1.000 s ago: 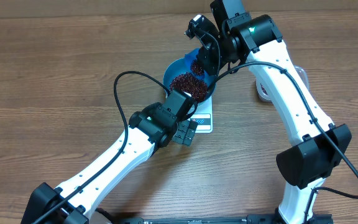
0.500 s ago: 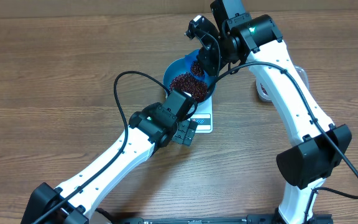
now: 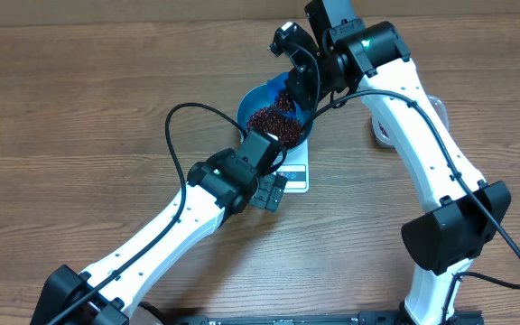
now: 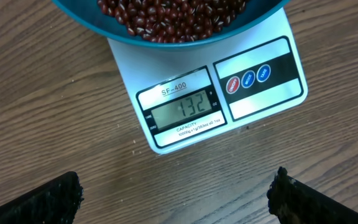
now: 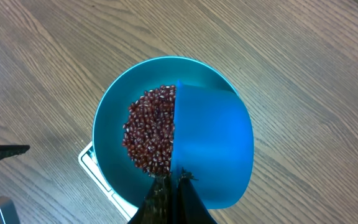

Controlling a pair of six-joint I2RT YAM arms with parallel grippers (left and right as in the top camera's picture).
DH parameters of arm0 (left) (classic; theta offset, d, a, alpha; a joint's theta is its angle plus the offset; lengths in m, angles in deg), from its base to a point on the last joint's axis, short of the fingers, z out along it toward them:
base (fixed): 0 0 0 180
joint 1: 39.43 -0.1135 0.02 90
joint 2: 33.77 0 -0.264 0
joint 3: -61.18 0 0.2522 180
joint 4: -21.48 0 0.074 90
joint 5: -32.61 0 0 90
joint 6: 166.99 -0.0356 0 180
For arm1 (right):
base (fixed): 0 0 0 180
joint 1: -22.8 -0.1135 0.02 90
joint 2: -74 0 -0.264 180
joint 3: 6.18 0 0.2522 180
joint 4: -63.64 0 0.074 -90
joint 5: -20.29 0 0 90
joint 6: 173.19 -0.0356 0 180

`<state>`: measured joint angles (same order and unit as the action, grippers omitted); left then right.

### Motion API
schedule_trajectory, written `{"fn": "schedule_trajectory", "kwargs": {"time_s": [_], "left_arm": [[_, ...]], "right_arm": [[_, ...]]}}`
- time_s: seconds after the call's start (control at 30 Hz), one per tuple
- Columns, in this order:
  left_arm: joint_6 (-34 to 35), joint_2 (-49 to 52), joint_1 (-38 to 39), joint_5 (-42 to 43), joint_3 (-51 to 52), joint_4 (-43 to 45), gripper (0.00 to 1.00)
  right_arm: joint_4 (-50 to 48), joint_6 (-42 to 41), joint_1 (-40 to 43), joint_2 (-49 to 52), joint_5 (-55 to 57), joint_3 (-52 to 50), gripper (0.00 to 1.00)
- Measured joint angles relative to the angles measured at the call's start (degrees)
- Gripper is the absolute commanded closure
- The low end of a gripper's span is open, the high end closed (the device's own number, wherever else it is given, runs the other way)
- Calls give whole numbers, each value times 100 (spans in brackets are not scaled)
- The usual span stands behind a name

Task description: Scoop item into bowl and weigh 150g on scale

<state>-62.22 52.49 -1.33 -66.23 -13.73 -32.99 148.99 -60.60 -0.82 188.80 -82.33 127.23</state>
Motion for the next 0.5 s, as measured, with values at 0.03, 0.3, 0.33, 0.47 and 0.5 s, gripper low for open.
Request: {"fn": "schedule_trajectory", "kwargs": {"time_s": [0.03,0.3,0.33,0.47,0.5], "left_arm": [[0,0,0,0,0,4,0],[0,0,0,0,2,2,0],[0,0,0,0,2,4,0],[0,0,0,-2,4,2,0],[0,0,0,0,4,4,0]], "right_arm": [[0,-2,-7,0,31,0,96],[42,44,-44,0,111,2,96],[28,42,-44,0,149,2,96],[15,127,-59,0,105,2,96],[37,166,-72,0,125,2,96]]}}
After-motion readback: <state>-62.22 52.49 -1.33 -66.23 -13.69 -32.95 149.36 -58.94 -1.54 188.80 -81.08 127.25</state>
